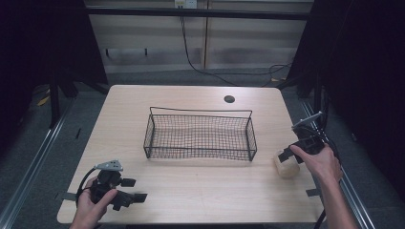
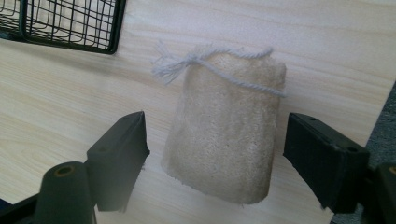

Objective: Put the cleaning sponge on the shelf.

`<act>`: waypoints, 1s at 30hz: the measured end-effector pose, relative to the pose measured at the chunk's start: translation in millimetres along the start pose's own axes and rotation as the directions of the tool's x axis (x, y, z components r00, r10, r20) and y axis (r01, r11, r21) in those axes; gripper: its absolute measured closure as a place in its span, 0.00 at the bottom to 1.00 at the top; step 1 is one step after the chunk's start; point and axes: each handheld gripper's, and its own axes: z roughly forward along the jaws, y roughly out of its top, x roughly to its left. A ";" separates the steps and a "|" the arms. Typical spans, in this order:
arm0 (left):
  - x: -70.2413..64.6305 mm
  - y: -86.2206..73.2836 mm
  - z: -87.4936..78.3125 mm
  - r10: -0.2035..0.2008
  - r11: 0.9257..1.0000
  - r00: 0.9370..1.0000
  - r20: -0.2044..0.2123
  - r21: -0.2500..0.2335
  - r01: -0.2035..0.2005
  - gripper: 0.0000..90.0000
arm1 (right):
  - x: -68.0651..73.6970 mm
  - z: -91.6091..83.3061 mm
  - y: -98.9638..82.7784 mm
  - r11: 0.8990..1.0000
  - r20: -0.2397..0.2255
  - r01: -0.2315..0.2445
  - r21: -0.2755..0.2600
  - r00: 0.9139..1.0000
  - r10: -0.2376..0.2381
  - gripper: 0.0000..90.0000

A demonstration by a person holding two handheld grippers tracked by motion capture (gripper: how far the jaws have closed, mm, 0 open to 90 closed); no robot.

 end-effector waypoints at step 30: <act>-0.4 -0.2 -0.6 -0.004 1.000 1.000 0.004 -0.006 0.005 0.18 | -1.0 34.0 3.4 0.998 -0.012 -0.007 0.070 1.000 0.008 0.22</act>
